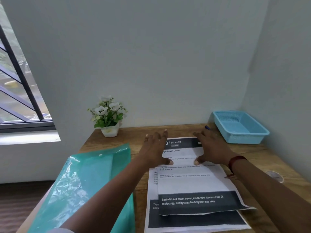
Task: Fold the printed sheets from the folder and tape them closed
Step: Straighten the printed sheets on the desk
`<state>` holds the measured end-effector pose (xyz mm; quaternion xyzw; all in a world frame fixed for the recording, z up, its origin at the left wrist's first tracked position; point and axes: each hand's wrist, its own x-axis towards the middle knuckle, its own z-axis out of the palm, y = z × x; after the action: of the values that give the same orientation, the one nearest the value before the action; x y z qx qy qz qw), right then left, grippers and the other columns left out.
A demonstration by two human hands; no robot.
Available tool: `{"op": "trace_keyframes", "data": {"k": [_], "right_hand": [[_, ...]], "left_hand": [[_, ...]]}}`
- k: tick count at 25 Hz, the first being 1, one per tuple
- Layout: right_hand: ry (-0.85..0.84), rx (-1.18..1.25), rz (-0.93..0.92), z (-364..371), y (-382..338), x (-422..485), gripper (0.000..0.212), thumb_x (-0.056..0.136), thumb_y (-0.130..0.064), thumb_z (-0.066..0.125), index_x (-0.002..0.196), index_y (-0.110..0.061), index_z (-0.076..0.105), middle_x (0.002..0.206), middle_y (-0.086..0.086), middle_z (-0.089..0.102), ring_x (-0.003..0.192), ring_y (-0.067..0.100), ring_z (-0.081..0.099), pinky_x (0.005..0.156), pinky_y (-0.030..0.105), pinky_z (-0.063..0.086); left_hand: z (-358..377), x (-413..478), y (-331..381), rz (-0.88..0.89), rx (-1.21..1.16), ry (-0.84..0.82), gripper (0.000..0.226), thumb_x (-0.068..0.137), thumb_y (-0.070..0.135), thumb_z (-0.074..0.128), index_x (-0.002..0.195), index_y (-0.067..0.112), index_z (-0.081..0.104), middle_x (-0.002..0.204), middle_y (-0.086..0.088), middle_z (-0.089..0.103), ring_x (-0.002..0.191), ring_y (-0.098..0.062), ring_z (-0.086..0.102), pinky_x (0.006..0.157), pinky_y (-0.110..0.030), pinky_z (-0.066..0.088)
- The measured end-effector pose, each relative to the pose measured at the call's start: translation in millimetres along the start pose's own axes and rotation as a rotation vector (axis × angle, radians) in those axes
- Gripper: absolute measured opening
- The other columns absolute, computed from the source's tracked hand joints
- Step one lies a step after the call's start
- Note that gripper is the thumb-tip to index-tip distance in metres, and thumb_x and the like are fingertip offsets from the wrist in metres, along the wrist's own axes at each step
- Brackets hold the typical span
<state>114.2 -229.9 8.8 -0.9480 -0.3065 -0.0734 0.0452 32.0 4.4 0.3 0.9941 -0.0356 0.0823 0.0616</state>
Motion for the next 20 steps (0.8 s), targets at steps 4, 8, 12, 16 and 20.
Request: {"op": "trace_keyframes", "data": {"k": [4, 8, 12, 16, 20], "right_hand": [[0.158, -0.004, -0.015, 5.8, -7.1, -10.3, 0.103, 0.051, -0.062, 0.083, 0.137, -0.024, 0.042, 0.125, 0.001, 0.046, 0.118, 0.022, 0.042, 0.099, 0.038, 0.036], [0.301, 0.004, 0.005, 9.2, -13.2, -22.4, 0.082, 0.043, -0.056, 0.088, 0.11, -0.021, 0.057, 0.111, -0.001, 0.052, 0.106, 0.021, 0.048, 0.091, 0.041, 0.039], [0.388, -0.001, -0.036, 15.0, -20.7, -31.2, 0.061, 0.045, -0.052, 0.088, 0.089, -0.022, 0.058, 0.1, -0.005, 0.056, 0.096, 0.019, 0.054, 0.084, 0.042, 0.043], [0.43, 0.033, -0.066, 14.5, -25.2, -32.6, 0.05, 0.044, -0.046, 0.091, 0.079, -0.024, 0.062, 0.086, -0.008, 0.06, 0.085, 0.019, 0.059, 0.08, 0.039, 0.037], [0.392, 0.011, -0.083, 12.1, -29.2, -32.0, 0.031, 0.056, -0.039, 0.089, 0.074, -0.028, 0.068, 0.079, -0.011, 0.062, 0.079, 0.016, 0.06, 0.077, 0.038, 0.039]], "left_hand": [[-2.7, -4.7, -2.0, -0.032, 0.066, 0.079, 0.116, 0.066, 0.066, 0.074, 0.154, 0.02, 0.013, 0.138, -0.011, 0.034, 0.132, -0.032, 0.031, 0.118, -0.053, 0.011], [-7.5, -11.5, 6.8, -0.031, 0.079, 0.154, 0.102, 0.062, 0.06, 0.08, 0.144, 0.025, 0.03, 0.13, -0.007, 0.041, 0.122, -0.028, 0.041, 0.108, -0.053, 0.031], [-10.4, -24.1, 14.3, -0.116, 0.059, 0.264, 0.103, 0.06, 0.048, 0.087, 0.141, 0.026, 0.027, 0.127, -0.002, 0.05, 0.117, -0.024, 0.049, 0.102, -0.054, 0.038], [-9.4, -32.7, 17.2, -0.137, 0.103, 0.256, 0.06, 0.074, 0.045, 0.078, 0.124, 0.028, 0.049, 0.115, 0.008, 0.063, 0.108, -0.018, 0.057, 0.107, -0.054, 0.031], [-9.4, -32.8, 16.3, -0.139, 0.137, 0.235, 0.018, 0.088, 0.034, 0.066, 0.105, 0.03, 0.063, 0.097, 0.005, 0.072, 0.098, -0.018, 0.063, 0.106, -0.051, 0.031]]}}
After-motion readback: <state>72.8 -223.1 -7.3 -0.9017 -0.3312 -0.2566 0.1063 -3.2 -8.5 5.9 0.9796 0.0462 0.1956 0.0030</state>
